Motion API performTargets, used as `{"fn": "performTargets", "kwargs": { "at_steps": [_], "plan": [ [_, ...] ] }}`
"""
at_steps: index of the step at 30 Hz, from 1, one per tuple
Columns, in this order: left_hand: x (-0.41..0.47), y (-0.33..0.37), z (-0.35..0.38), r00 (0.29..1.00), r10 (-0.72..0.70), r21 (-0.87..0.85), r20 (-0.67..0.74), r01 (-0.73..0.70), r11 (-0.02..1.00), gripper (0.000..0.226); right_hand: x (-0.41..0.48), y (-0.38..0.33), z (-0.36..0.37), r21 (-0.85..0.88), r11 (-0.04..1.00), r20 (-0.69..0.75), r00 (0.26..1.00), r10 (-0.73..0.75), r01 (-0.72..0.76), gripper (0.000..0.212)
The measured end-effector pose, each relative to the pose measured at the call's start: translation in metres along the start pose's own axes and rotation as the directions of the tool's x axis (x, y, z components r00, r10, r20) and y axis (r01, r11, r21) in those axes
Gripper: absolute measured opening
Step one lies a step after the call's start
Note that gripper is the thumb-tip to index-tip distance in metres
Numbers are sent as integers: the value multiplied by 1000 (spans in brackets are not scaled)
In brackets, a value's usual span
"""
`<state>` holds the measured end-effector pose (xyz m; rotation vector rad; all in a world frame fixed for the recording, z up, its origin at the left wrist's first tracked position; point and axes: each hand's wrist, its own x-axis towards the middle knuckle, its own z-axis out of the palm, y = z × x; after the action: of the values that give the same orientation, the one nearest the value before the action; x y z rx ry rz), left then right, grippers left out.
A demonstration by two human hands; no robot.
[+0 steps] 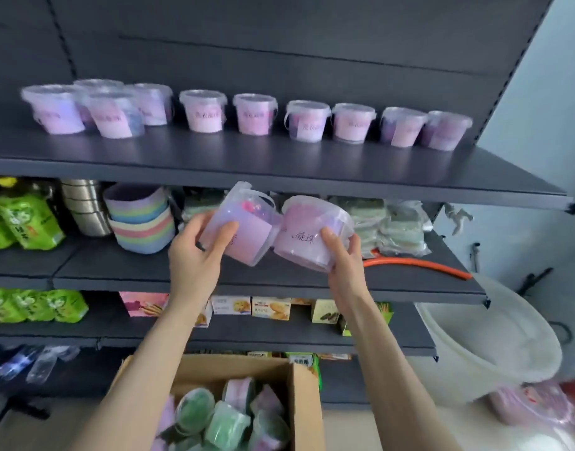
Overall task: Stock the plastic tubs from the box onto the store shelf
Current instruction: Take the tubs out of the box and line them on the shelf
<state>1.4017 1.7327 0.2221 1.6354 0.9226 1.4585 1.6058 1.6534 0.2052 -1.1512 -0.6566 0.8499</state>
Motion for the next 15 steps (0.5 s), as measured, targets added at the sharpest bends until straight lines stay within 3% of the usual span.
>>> {"fn": "performTargets", "kwargs": {
  "at_steps": [3, 8, 11, 15],
  "plan": [
    [55, 15, 5, 990, 129, 112, -51, -122, 986, 20, 37, -31, 20, -30, 996, 25, 996, -89, 89, 76],
    [132, 24, 7, 958, 269, 319, -96, -226, 920, 31, 94, -66, 48, -101, 962, 12, 967, -254, 254, 74],
    [169, 26, 11, 936, 345, 483, -64, -273, 832, 41, 128, -75, 61, -125, 945, 30, 953, -301, 303, 81],
    [207, 7, 15, 928, 372, 687, -7, -266, 676, 39, 171, -74, 79, -246, 926, 90, 958, -272, 286, 83]
  ]
}}
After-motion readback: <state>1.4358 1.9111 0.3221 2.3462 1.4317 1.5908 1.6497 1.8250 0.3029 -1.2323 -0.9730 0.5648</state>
